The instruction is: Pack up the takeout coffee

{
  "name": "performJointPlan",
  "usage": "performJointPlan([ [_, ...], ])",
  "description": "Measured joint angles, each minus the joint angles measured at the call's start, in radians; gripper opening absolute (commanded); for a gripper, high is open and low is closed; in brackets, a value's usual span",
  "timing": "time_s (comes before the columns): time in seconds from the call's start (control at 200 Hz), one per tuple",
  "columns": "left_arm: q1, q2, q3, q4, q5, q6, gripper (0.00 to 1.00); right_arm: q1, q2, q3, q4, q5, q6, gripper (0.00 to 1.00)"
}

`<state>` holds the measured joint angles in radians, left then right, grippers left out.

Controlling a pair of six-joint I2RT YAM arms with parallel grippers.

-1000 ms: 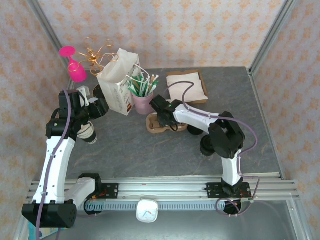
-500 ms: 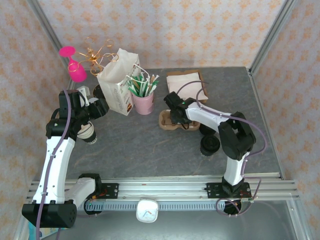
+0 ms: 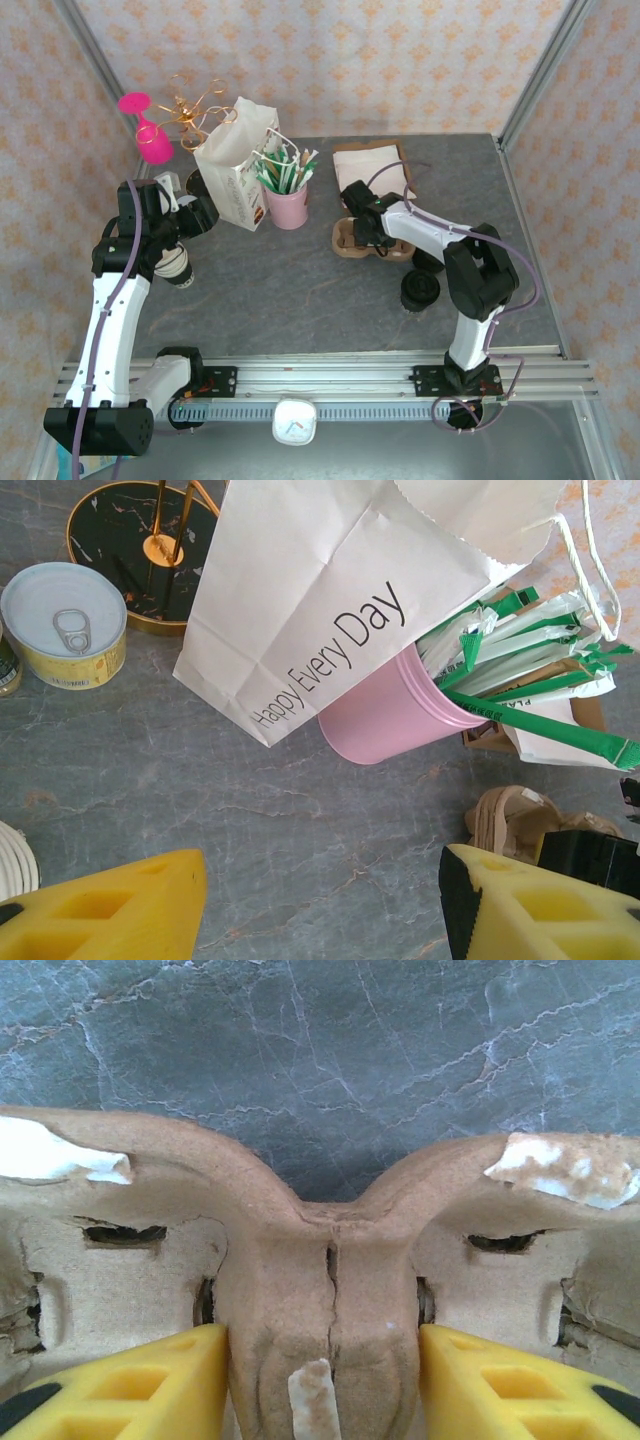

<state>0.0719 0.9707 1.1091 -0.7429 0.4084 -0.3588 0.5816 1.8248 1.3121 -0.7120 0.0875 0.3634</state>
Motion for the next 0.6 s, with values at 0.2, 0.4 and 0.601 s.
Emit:
performJointPlan([
  [0.2, 0.000, 0.000, 0.000, 0.000, 0.002, -0.004, 0.65, 0.000, 0.000, 0.014, -0.023, 0.000, -0.002, 0.48],
  [0.4, 0.000, 0.000, 0.000, 0.000, 0.003, -0.008, 0.64, 0.000, 0.000, 0.026, -0.040, -0.002, -0.006, 0.47],
  [0.601, -0.018, 0.000, 0.000, 0.000, 0.003, -0.010, 0.64, 0.000, -0.003, 0.054, -0.065, -0.001, -0.010, 0.47],
])
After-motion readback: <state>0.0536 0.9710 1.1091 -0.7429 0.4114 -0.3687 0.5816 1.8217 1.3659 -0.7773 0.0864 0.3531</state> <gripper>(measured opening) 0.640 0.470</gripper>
